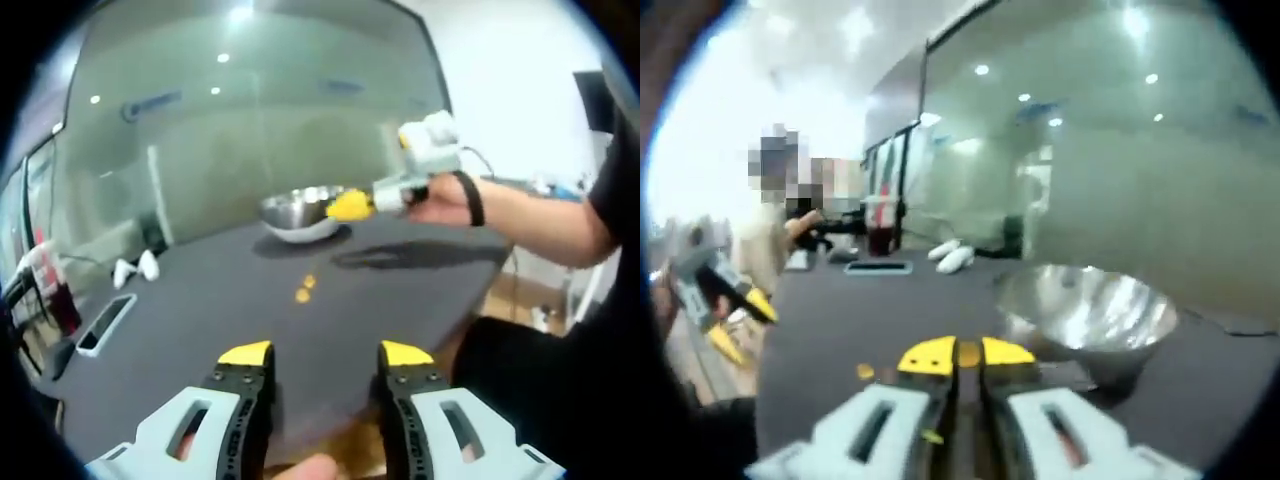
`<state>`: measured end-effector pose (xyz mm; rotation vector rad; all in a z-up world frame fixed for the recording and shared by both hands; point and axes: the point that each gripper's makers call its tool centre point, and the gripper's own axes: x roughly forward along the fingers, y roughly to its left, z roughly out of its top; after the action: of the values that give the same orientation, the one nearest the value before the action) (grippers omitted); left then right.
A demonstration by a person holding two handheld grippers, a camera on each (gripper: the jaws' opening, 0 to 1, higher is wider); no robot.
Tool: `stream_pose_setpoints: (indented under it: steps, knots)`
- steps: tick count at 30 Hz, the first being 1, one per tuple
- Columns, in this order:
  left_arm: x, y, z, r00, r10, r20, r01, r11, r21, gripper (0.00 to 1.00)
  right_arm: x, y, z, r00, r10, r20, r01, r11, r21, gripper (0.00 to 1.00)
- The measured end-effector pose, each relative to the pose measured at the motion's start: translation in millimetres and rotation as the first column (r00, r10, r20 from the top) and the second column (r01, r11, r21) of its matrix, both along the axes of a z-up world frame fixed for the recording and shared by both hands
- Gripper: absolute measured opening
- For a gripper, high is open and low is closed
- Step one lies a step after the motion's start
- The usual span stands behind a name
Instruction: Pick up the QQ candy scattered on the table and place it into the stainless steel bowl on the table
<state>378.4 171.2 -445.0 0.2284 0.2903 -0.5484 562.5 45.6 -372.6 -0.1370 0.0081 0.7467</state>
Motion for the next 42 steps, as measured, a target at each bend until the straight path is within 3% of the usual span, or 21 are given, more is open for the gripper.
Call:
stream_pose_setpoints:
  steps: [3, 7, 8, 10, 13, 16, 17, 21, 33, 42]
  knots:
    - [-0.5, -2.9, 1.7, 1.0, -0.01, 0.005, 0.01, 1.0, -0.004, 0.42, 17.4, -21.5, 20.5, 0.995, -0.088, 0.039, 0.086, 0.996, 0.038, 0.09]
    - [-0.3, -2.4, 0.4, 1.0, -0.006, 0.001, 0.006, 1.0, -0.003, 0.42, 45.0, -48.8, 21.5, 0.973, -0.226, 0.049, 0.225, 0.974, 0.025, 0.09]
    - [-0.6, -2.6, 0.2, 1.0, -0.006, 0.001, 0.006, 1.0, -0.003, 0.42, 49.4, -50.7, 21.2, 0.969, -0.238, 0.059, 0.237, 0.971, 0.026, 0.09]
    - [-1.0, -3.7, -0.2, 1.0, -0.008, -0.001, 0.008, 1.0, -0.003, 0.42, 58.7, -52.1, 12.7, 0.966, -0.259, 0.012, 0.259, 0.966, 0.029, 0.09]
    - [-1.2, -5.0, 0.4, 1.0, -0.011, 0.0, 0.011, 1.0, -0.004, 0.42, 69.1, -50.3, 16.7, 0.964, -0.265, 0.011, 0.264, 0.963, 0.056, 0.1]
    - [-2.1, -4.9, 5.1, 1.0, -0.02, 0.002, 0.02, 0.999, -0.028, 0.42, 74.3, -46.3, 22.2, 0.968, -0.25, 0.016, 0.249, 0.966, 0.07, 0.25]
    - [-2.1, -3.8, 5.8, 1.0, -0.018, 0.004, 0.018, 0.999, -0.03, 0.42, 72.1, -45.7, 22.4, 0.968, -0.25, 0.013, 0.248, 0.965, 0.081, 0.28]
    - [0.4, 3.0, 5.8, 1.0, 0.001, 0.005, -0.001, 0.999, -0.037, 0.42, 72.5, -48.8, 23.1, 0.963, -0.268, 0.012, 0.266, 0.96, 0.093, 0.25]
    - [3.0, 0.4, 0.9, 1.0, -0.008, -0.005, 0.008, 1.0, -0.021, 0.42, 64.3, -45.6, 22.8, 0.974, -0.224, -0.008, 0.224, 0.97, 0.098, 0.24]
    - [4.1, -0.3, -1.0, 1.0, -0.009, -0.008, 0.009, 1.0, -0.02, 0.42, 37.7, -41.8, 10.1, 0.987, -0.161, -0.009, 0.162, 0.982, 0.097, 0.23]
